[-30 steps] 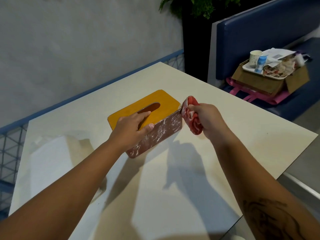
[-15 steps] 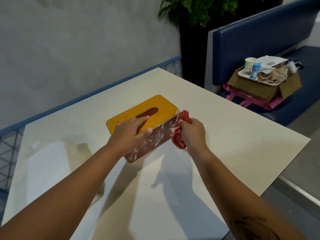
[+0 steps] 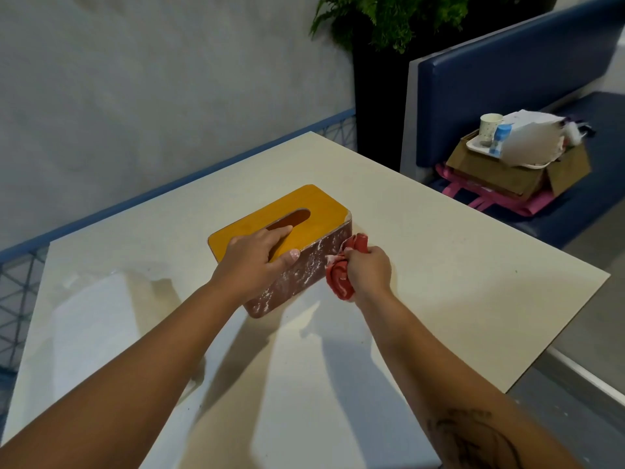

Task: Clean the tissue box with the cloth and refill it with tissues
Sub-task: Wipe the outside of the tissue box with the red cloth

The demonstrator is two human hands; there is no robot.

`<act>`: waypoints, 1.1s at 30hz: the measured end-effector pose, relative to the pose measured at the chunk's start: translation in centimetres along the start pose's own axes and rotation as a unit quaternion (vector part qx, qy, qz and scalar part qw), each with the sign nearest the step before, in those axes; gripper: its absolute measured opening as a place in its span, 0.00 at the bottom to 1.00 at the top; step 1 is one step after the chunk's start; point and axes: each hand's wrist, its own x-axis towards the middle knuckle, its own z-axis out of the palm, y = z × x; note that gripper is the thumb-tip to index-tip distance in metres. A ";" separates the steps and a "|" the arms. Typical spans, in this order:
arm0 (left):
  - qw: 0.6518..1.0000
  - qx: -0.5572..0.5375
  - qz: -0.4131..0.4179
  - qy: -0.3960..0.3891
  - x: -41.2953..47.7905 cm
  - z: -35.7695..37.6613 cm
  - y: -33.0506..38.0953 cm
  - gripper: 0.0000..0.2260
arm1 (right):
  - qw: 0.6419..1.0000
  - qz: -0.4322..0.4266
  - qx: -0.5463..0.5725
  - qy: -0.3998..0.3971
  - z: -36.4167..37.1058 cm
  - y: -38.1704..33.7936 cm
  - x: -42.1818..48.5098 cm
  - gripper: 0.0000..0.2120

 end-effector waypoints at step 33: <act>1.000 0.007 -0.002 0.005 0.1 0.0 0.0 0.24 | 1.000 0.015 -0.010 0.013 1.7 1.3 -0.1 0.11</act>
